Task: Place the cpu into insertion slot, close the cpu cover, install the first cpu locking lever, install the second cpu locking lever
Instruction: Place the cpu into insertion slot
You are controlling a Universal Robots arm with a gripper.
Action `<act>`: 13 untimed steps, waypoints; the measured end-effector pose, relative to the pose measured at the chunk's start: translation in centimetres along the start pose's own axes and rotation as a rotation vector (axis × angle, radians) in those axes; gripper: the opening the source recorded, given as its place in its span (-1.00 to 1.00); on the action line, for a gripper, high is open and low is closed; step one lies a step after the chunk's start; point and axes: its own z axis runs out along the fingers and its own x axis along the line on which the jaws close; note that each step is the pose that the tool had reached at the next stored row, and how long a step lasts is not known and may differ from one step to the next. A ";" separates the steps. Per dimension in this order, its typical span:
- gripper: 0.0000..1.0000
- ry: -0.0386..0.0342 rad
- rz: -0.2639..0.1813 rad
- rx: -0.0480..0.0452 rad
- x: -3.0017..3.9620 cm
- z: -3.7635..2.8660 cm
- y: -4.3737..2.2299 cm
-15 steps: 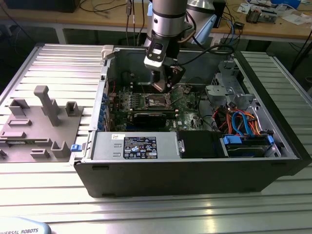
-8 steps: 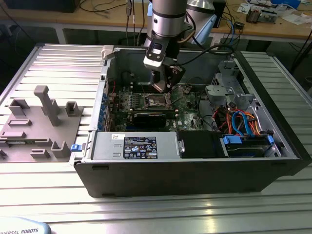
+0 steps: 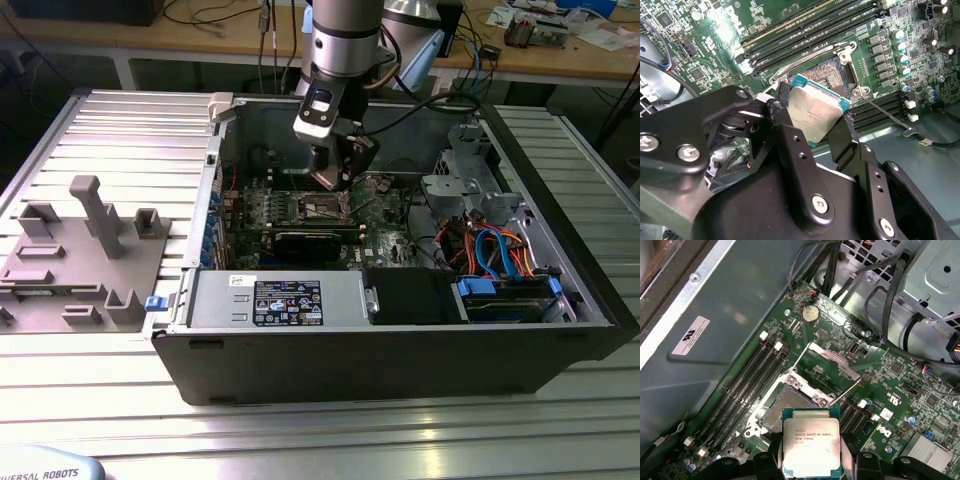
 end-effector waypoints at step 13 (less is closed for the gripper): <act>0.08 -0.0015 0.012 0.0010 0.00 0.33 -0.01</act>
